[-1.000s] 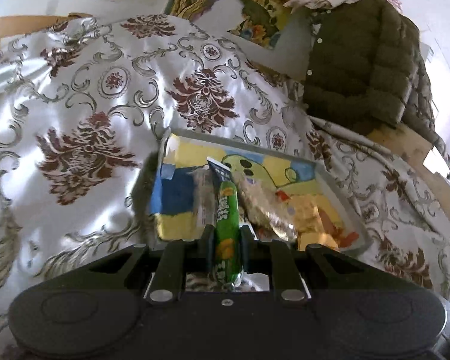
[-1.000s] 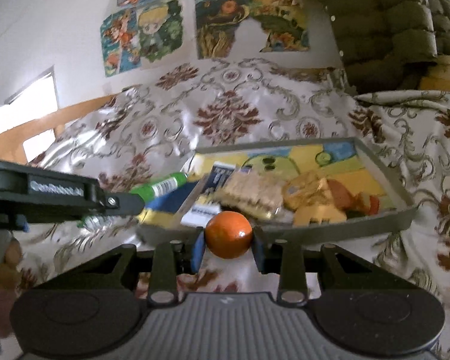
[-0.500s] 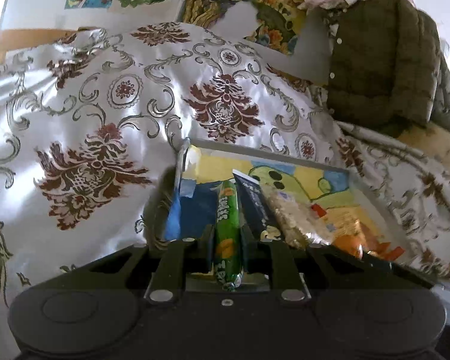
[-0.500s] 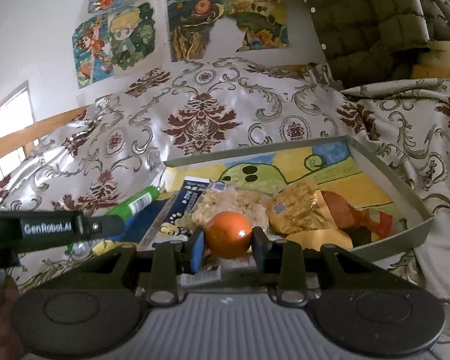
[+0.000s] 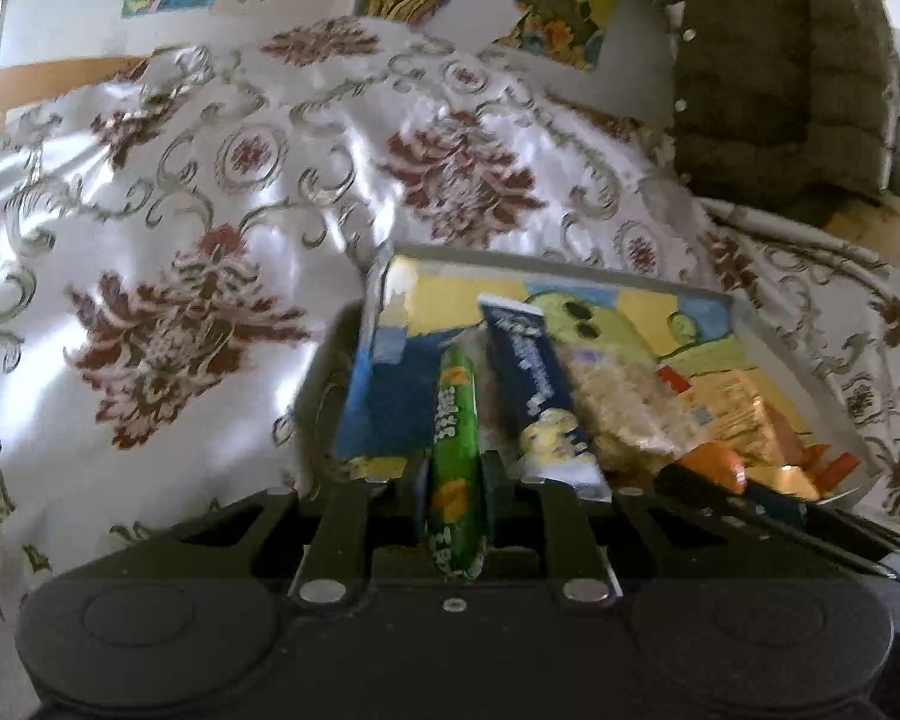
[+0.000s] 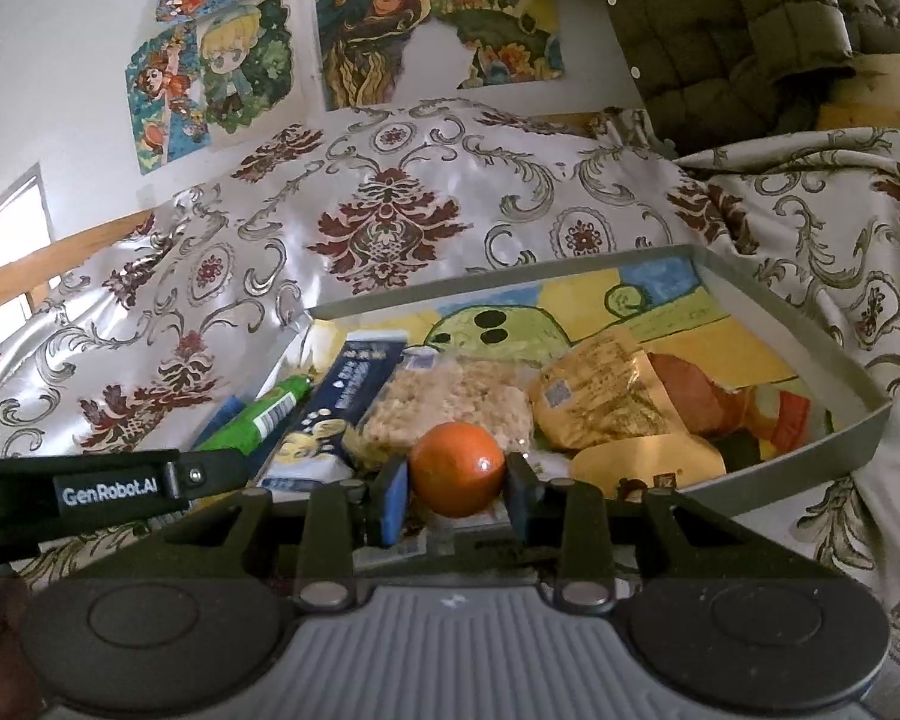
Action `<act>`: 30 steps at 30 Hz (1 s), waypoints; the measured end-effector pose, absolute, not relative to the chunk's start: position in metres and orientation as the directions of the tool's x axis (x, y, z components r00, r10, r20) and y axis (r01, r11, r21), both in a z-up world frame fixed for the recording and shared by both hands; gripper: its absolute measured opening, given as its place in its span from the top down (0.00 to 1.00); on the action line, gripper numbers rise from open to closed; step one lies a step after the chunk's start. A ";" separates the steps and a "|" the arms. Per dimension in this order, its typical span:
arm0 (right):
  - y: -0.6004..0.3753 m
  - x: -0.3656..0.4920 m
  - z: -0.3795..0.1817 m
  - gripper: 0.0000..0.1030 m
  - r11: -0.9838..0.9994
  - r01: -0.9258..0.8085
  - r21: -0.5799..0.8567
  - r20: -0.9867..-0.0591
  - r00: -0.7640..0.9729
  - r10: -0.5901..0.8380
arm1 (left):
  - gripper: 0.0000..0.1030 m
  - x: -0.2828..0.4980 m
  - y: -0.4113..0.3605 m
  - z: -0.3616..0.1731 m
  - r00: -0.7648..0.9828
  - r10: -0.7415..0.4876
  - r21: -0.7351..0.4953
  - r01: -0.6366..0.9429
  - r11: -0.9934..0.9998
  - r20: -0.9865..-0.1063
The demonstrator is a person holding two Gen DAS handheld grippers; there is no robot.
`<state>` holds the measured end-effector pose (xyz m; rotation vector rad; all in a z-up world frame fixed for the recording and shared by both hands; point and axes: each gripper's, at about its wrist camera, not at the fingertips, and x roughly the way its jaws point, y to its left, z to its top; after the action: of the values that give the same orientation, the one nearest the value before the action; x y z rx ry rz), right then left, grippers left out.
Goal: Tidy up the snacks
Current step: 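Open both grippers to drop the tube and mandarin into the tray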
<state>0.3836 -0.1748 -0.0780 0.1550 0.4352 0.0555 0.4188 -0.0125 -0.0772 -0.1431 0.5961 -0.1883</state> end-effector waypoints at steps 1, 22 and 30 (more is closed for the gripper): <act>-0.175 0.384 -0.078 0.63 0.987 -0.022 0.161 -0.416 0.905 0.088 | 0.82 0.421 -0.010 -0.079 0.804 -0.216 -0.200 0.124 0.972 -0.554; -0.180 0.374 -0.066 0.52 0.987 -0.001 0.159 -0.385 0.921 0.063 | 0.64 0.414 -0.008 -0.062 0.819 -0.248 -0.247 0.135 0.960 -0.517; -0.191 0.359 -0.047 0.38 0.985 0.012 0.175 -0.361 0.931 0.052 | 0.38 0.400 -0.011 -0.043 0.847 -0.245 -0.234 0.148 0.961 -0.471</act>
<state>0.3594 -0.1906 -0.0468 0.1758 0.3730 0.0205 0.4002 -0.0105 -0.0433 -0.1926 0.5206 -0.2086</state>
